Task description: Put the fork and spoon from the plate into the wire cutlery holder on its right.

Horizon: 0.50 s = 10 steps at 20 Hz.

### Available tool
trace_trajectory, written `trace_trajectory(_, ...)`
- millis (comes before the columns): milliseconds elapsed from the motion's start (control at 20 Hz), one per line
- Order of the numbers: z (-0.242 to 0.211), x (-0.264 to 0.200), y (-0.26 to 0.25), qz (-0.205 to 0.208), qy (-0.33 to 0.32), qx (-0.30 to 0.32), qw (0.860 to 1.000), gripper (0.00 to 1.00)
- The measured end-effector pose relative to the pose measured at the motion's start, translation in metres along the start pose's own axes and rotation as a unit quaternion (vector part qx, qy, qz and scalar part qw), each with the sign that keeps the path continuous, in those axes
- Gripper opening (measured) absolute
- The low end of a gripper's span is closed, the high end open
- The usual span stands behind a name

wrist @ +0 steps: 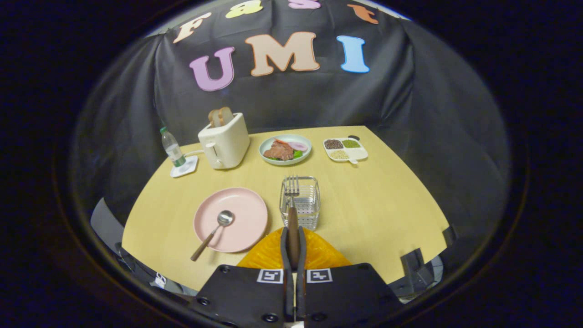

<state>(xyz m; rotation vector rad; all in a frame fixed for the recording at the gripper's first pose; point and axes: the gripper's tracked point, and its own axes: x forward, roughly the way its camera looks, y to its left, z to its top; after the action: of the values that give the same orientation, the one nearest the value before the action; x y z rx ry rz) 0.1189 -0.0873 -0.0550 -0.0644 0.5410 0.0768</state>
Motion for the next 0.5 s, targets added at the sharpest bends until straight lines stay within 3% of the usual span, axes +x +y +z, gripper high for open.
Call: trace_trajectory(500,-0.009,0.024,-0.011,0.006,0.156,-0.023,0.987,0.07)
